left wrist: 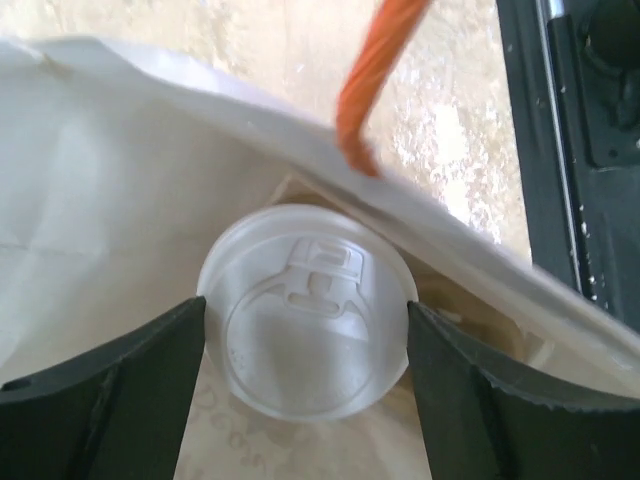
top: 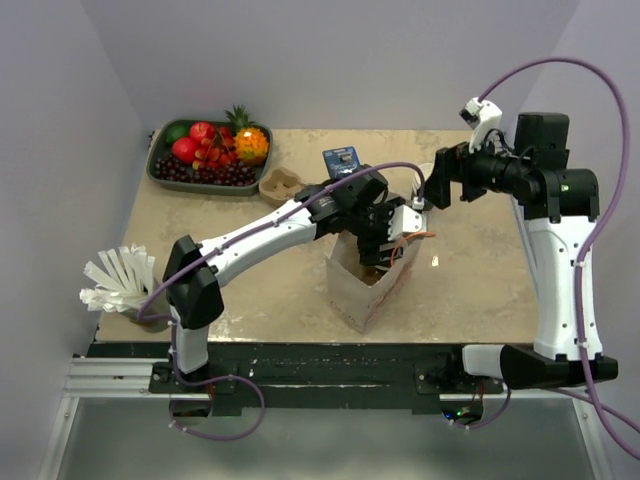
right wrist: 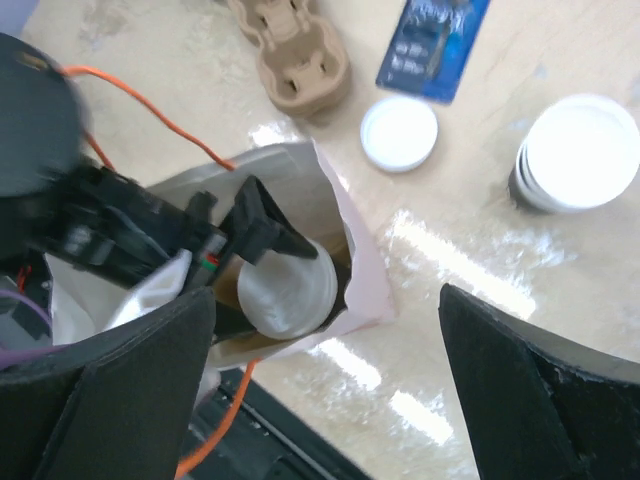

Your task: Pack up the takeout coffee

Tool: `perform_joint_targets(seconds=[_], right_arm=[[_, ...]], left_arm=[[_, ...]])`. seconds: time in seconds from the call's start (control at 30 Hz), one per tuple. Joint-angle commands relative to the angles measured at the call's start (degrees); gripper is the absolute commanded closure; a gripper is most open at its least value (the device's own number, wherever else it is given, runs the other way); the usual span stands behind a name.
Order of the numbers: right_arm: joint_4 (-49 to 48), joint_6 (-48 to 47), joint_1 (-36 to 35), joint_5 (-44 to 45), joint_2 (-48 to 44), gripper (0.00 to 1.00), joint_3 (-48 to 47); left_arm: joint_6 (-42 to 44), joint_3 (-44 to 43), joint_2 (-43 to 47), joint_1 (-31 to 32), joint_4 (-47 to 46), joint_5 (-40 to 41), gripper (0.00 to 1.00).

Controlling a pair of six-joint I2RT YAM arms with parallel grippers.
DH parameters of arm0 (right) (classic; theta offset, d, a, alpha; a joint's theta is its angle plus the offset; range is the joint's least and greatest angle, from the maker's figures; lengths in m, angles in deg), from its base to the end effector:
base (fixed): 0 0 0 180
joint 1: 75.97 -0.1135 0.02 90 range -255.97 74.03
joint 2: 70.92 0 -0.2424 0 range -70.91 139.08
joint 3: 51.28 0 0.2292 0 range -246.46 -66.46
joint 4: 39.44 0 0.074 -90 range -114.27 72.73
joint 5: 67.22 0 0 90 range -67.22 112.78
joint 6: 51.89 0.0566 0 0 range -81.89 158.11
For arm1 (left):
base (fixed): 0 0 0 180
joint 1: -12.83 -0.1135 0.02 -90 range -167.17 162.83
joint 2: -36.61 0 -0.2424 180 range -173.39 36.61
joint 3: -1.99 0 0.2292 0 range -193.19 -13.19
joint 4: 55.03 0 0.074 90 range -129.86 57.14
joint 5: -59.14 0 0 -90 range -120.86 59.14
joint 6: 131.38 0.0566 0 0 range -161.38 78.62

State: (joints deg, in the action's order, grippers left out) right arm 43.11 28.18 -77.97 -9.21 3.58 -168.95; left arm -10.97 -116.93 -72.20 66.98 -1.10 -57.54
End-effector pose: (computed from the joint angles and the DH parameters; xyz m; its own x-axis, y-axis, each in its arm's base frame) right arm 0.2155 0.0375 0.4265 -0.5489 -0.1655 -0.8193 -0.5416 0.8170 0.1978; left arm 0.2217 -0.3502 0.2969 0.1129 0.6160 -0.7796 0.9935 -0.0592 0.0971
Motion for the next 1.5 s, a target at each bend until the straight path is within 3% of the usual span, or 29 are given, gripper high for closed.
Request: perform_joint_targets(seconds=[0.0,0.4,1.03,1.23,1.3,1.47], right_arm=[[-5.1,3.6,-0.5,-6.4,-1.1,0.01,-4.1],[-12.4,5.7,1.8,1.0,-1.9,0.01,-8.9],[-14.6,5.8,1.8,-1.8,-1.2,0.01,-8.3],[-15.3,5.9,1.9,-1.9,-1.6,0.01,-7.6],[-15.6,6.1,1.8,-1.9,-1.6,0.01,-7.5],[-16.7,6.8,1.8,-1.6,-2.0,0.01,-7.7]], left_arm=[[-1.5,-0.1,-1.8,1.2,0.4,3.0,1.0],[-1.7,-2.9,-5.2,2.3,0.9,7.7,1.0],[-2.0,-6.2,-12.0,2.8,5.2,10.5,1.0],[-1.5,-6.5,-11.3,2.9,6.8,12.1,0.75],[-1.0,-6.1,-11.0,2.9,7.1,12.7,0.61],[-1.1,-5.3,-9.9,2.9,5.9,13.3,0.46]])
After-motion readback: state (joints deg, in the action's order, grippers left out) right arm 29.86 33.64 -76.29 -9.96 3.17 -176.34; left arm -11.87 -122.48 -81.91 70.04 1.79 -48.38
